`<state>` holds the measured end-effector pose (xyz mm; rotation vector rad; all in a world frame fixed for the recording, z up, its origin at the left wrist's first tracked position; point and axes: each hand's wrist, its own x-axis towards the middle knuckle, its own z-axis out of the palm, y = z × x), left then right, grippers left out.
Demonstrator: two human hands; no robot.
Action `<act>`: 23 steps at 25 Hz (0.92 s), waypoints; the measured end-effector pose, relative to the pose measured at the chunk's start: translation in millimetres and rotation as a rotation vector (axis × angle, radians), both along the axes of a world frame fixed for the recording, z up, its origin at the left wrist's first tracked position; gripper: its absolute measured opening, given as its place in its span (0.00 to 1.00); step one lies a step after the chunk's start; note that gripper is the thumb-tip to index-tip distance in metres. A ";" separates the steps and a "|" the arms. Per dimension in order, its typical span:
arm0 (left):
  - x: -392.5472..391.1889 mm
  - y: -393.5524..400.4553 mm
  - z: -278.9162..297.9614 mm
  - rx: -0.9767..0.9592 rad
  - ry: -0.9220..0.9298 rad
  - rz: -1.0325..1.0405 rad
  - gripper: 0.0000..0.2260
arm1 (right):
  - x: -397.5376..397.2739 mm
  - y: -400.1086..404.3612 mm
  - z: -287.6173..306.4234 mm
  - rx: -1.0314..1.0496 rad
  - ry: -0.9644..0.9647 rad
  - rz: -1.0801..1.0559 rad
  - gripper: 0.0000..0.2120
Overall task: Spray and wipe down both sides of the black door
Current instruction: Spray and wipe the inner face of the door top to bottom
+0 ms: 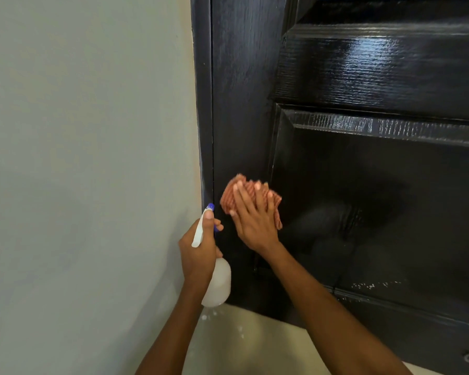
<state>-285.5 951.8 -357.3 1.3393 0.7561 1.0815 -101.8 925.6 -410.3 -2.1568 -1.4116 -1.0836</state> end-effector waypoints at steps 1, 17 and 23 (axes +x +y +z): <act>-1.1 -1.1 4.4 0.017 0.000 0.009 0.27 | -1.7 4.5 21.8 0.058 0.017 0.016 0.38; 3.9 -4.8 21.9 0.060 0.001 0.012 0.27 | 1.7 -14.1 5.0 -0.044 0.056 0.177 0.36; 3.8 -3.4 16.3 0.103 -0.019 0.006 0.26 | 7.4 -3.7 90.2 0.106 -0.020 0.233 0.33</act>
